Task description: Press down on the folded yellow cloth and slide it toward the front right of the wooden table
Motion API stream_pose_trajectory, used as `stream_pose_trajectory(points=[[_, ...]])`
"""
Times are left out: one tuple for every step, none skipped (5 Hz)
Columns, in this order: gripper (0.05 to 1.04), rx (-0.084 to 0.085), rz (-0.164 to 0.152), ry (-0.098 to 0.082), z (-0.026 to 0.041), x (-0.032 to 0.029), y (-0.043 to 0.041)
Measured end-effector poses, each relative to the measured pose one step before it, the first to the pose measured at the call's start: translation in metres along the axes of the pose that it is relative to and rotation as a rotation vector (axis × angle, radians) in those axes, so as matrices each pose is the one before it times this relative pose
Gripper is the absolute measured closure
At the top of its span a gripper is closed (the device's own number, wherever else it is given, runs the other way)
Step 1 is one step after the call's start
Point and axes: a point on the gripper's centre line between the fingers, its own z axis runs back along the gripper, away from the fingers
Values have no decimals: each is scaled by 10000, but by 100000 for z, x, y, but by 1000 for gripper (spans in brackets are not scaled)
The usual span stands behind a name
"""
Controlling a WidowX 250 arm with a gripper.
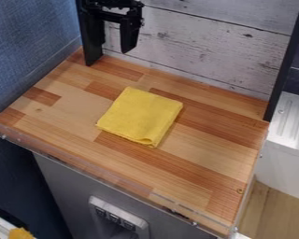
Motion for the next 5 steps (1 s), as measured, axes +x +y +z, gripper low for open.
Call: stream_pose_trajectory(points=[[85, -33, 101, -8, -229, 108, -552], [85, 5, -57, 98, -951, -66, -1173], [85, 75, 118, -124, -399, -225, -761], [85, 150, 91, -456, 120, -68, -618], [87, 83, 108, -252, -256, -40, -525]])
